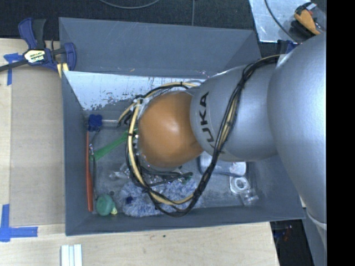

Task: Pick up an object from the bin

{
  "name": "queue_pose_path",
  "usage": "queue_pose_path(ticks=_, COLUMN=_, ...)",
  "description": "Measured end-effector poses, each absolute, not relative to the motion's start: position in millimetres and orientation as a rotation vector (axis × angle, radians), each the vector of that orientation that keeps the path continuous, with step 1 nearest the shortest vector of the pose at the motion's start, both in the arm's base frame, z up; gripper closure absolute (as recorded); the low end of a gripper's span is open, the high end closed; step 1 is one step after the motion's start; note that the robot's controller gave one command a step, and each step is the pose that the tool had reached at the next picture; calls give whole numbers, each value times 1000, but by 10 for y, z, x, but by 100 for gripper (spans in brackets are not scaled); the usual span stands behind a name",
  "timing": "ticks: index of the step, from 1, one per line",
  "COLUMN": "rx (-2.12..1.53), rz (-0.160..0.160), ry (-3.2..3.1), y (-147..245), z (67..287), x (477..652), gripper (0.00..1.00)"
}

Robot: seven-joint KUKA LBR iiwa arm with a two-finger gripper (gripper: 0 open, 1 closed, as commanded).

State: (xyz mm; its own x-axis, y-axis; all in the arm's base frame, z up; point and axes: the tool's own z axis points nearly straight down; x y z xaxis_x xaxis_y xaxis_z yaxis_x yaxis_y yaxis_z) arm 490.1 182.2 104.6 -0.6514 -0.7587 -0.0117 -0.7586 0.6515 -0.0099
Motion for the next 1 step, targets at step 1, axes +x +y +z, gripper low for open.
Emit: queue_pose_path(ticks=1, rx=-1012, rz=-8, ry=2957, y=1203, z=751, x=4947, gripper=0)
